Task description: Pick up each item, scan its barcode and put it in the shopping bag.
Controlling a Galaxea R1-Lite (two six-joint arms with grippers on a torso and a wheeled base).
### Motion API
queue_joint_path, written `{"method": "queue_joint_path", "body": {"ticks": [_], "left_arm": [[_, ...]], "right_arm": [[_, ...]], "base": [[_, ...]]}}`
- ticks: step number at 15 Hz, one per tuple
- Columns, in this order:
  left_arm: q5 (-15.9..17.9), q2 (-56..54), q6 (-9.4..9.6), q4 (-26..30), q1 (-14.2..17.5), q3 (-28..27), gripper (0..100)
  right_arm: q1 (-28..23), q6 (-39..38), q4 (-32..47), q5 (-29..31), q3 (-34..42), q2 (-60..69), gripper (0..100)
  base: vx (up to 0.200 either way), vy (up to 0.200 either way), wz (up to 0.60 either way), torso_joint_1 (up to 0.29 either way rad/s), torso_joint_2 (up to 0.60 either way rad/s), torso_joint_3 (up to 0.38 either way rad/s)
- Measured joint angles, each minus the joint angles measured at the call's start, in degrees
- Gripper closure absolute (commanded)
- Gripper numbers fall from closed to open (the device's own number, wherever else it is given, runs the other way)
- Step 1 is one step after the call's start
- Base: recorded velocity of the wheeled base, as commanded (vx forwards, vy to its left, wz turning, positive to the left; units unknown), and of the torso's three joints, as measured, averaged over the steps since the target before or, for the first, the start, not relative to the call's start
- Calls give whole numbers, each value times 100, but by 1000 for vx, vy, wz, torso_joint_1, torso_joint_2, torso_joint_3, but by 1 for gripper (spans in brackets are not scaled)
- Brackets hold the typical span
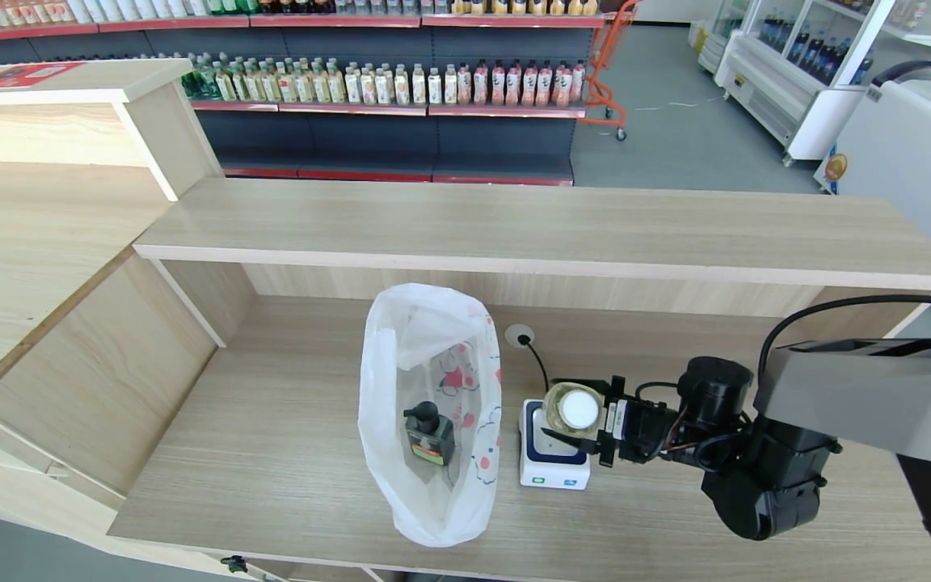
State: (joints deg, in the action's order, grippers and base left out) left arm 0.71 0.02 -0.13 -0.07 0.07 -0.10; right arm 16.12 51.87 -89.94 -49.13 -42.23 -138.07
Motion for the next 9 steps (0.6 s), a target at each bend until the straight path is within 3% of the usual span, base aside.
{"method": "queue_joint_path", "body": {"ticks": [6, 9], "left_arm": [[0, -2, 0, 0, 0, 0, 0], [0, 0, -2, 0, 2, 0, 0]], "right_arm": [[-157, -1898, 26, 279, 675, 855, 100], [-77, -3518, 17, 1213, 1164, 1794, 100]], "base": [[0, 0, 0, 0, 0, 0], [0, 0, 0, 0, 0, 0]]}}
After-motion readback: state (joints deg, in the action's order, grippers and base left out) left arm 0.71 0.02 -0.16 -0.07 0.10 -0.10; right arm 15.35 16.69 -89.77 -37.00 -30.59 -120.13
